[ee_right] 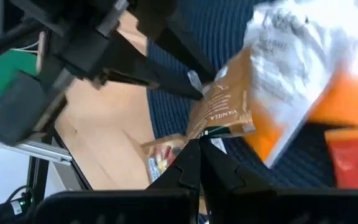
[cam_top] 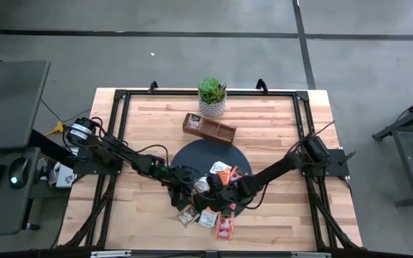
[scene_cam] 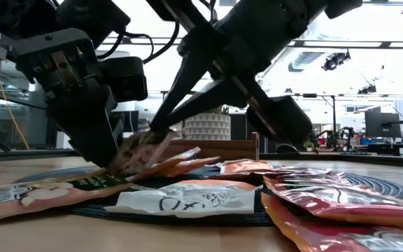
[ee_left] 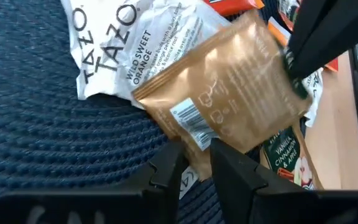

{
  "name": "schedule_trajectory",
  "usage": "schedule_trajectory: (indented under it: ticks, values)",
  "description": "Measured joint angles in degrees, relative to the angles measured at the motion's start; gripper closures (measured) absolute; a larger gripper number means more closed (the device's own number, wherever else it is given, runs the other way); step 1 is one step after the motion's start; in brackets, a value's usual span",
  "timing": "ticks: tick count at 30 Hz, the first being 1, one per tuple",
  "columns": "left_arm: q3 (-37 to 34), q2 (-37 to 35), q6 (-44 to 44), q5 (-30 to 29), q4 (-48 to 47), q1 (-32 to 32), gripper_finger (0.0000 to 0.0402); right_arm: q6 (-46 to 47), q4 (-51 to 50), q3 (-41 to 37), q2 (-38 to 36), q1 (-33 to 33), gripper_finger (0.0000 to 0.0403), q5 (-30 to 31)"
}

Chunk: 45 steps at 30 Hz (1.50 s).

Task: Pick & Place Tea
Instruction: Put the brown tea bag into the left section of the wooden organizer

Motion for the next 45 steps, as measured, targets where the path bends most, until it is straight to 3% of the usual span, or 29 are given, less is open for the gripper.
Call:
schedule_trajectory:
  ticks: [12,18,24,27,36,45]
  values:
    - [0.1,-6.2,0.0,-5.9,-3.5,0.0,0.0319,-5.4,-5.9,0.1,-4.9,-0.8,0.0403,1.4]
    - [0.0,-9.5,-0.2,-8.0,-4.3,0.0,0.0319,-5.8,-14.4,0.1,-9.8,-0.4,0.0403,6.8]
    - [0.1,-15.4,0.1,-15.6,-7.5,0.0,0.0319,-1.3,-21.6,0.1,-14.4,-0.2,0.0403,15.5]
    - [0.1,-19.9,1.2,-22.0,-9.1,0.0,0.0319,1.4,-22.7,0.1,-14.9,-1.2,0.0403,16.3]
    - [0.2,-31.0,16.8,-43.0,-9.4,0.0,0.0319,2.7,-12.2,0.0,-15.1,-8.3,0.0403,14.7]
    - [0.2,-31.8,36.9,-49.2,-12.5,0.0,0.0316,-2.5,-6.1,0.1,-17.1,-14.3,0.0403,12.9]
